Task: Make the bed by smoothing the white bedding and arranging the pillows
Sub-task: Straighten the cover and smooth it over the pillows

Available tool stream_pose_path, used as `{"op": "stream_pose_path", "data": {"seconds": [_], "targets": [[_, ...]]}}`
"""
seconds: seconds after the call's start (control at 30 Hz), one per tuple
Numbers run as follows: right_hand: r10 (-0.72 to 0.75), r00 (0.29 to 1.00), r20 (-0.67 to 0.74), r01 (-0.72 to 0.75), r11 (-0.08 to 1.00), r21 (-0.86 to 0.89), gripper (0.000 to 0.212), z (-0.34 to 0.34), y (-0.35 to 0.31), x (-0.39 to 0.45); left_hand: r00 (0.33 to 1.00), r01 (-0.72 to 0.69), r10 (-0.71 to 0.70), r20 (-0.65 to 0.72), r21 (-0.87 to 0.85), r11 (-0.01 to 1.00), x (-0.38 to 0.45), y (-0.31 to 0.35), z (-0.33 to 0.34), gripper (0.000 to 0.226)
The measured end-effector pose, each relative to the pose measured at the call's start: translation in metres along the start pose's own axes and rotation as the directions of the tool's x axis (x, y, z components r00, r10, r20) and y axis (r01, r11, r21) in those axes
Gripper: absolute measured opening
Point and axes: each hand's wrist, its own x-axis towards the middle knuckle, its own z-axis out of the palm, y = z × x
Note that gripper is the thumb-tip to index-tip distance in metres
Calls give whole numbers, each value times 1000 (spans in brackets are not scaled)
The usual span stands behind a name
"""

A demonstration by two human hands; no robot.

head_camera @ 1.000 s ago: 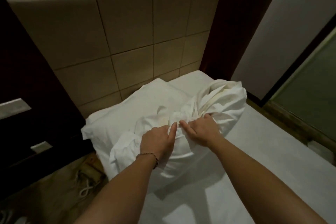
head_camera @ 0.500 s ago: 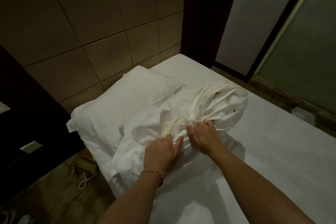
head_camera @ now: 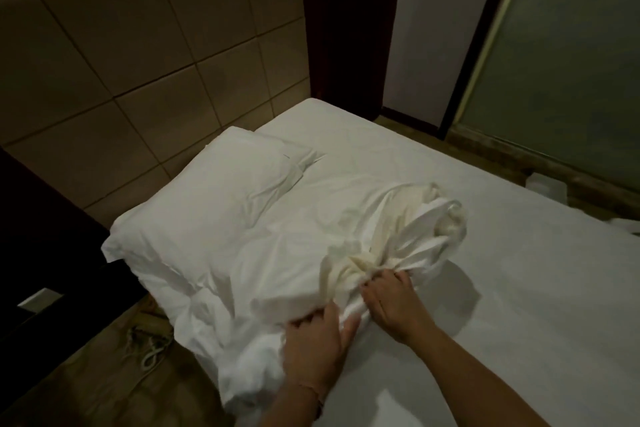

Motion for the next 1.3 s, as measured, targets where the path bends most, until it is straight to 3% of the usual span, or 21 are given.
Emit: {"op": "stream_pose_path", "data": {"seconds": [0.1,0.17,0.23,0.3,0.37,0.47,0.57,0.63,0.7,0.8,0.9,0.97,1.03,1.1,1.17,1.27,1.3], "targets": [[6,986,166,-5,1000,-11,33,11,14,-52,983,-81,79,163,5,997,-34,22,52,70],[-6,968,252,5,1000,3,19,1,23,-72,945,-88,101,312,-57,995,-46,41,51,83],[26,928,372,-28,1000,-1,35,-13,30,-77,949,-147,180,258,-144,979,-49,47,43,93],[40,917,397,-28,999,-37,52,-27,38,-73,969,-220,236,69,-188,957,-42,44,24,75],[77,943,322,-67,997,-42,49,-41,40,-59,970,-242,233,-68,-256,936,-30,33,3,65],[149,984,93,-140,986,-92,34,-48,38,-33,927,-325,256,-273,-250,912,-6,11,-17,47],[242,966,91,-230,965,-127,42,-47,16,-1,904,-273,132,-405,-311,910,25,-9,-41,37],[329,935,134,-309,940,-146,55,-44,1,19,903,-258,114,-414,-310,915,43,-20,-47,34],[401,904,150,-374,910,-181,55,-39,-8,34,933,-199,118,-339,-215,956,62,-29,-44,39],[528,828,191,-499,848,-182,53,-31,-14,50,997,-63,58,-54,-100,993,80,-37,-34,66],[676,713,185,-644,736,-207,57,-20,-13,71,981,-139,143,129,-37,990,97,-39,-13,96],[740,661,125,-702,668,-248,62,-12,-15,84,949,-153,167,268,-76,985,103,-36,-3,100],[833,552,50,-811,549,-203,65,-1,-14,102,916,-155,183,357,-108,982,114,-37,6,90],[920,390,38,-917,391,-74,64,6,-9,117,892,-212,231,390,-92,973,128,-40,12,77],[962,270,49,-962,268,48,56,12,-3,124,876,-292,306,373,-95,952,147,-43,11,72],[981,193,20,-975,189,118,37,17,3,126,865,-394,401,301,-85,915,197,-44,0,98],[983,184,4,-977,182,112,34,20,5,124,865,-408,418,278,-99,908,215,-40,-3,96]]}}
